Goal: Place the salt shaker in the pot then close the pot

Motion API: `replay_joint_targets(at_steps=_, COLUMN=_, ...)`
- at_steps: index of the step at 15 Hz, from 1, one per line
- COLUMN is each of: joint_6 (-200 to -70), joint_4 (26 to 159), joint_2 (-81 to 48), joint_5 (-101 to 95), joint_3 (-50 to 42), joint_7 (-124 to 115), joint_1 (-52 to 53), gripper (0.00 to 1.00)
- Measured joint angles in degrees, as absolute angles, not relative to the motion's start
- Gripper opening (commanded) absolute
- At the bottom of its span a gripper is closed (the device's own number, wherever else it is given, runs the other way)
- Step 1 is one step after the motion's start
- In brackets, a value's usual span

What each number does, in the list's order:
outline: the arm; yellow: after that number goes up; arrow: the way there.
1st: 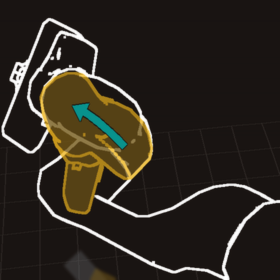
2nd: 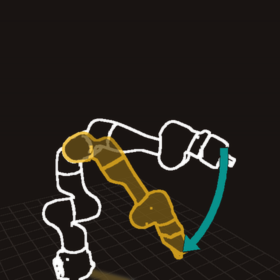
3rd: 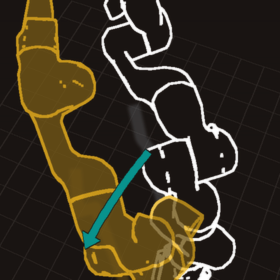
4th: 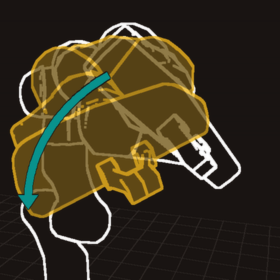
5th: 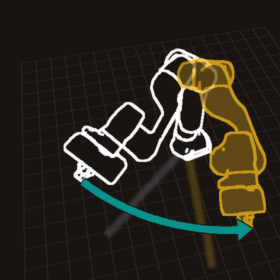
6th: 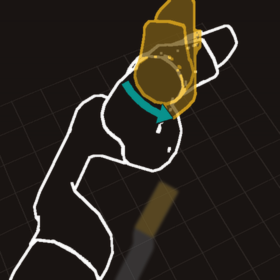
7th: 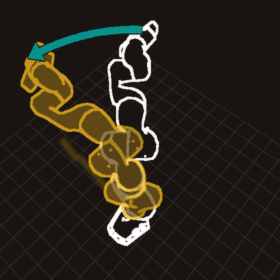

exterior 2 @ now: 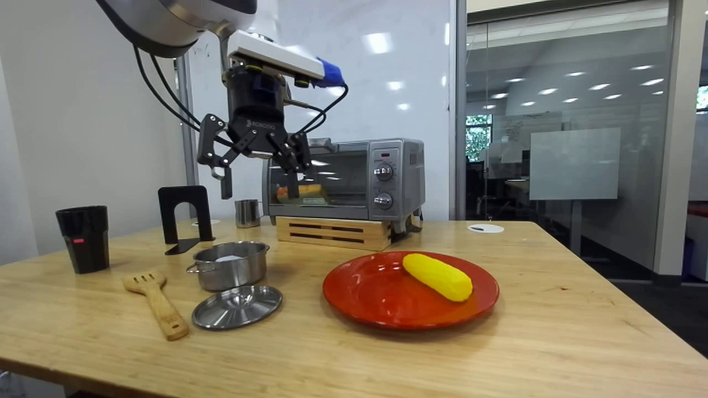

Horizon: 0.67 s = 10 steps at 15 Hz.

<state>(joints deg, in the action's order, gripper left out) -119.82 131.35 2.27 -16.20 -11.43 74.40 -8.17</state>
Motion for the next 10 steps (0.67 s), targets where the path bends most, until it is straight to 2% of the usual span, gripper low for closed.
replay_joint_targets(at_steps=10, joint_6=-130.2, joint_4=133.2, joint_2=-2.1, joint_5=-13.2, joint_3=-11.4, joint_7=82.1, joint_1=-8.5, gripper=1.00)
